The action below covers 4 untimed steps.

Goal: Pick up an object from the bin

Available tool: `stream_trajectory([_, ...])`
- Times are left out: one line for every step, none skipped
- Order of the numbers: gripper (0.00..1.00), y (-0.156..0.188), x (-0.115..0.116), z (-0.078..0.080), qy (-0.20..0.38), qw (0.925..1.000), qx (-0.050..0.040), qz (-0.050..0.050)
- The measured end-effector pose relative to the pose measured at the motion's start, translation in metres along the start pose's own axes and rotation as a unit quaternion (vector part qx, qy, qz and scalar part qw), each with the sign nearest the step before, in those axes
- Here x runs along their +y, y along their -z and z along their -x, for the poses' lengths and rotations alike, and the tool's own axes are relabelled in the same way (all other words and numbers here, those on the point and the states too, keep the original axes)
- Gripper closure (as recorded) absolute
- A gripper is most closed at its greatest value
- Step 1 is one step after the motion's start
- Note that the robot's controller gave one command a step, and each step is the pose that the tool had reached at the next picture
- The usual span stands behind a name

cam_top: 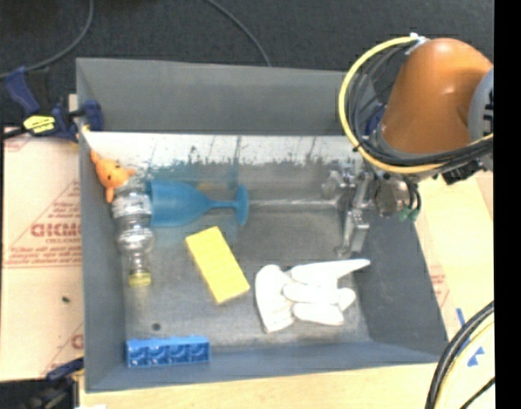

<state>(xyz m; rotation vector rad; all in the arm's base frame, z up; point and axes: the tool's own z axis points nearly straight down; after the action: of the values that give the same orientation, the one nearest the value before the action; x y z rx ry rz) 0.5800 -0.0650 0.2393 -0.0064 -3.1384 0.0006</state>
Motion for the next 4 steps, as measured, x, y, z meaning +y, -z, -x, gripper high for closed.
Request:
stream_trajectory([0.0, 0.005, 0.0, 0.001, 0.001, 1.0, -0.0038, -0.001])
stream_trajectory([0.0, -0.04, 0.016, -0.012, 0.109, 0.9941, -0.0061, -0.001])
stream_trajectory([0.0, -0.12, 0.041, -0.067, 0.216, 0.9765, 0.0008, 0.001])
stream_trajectory([0.0, -0.112, 0.04, -0.053, 0.238, 0.9711, -0.0074, -0.003])
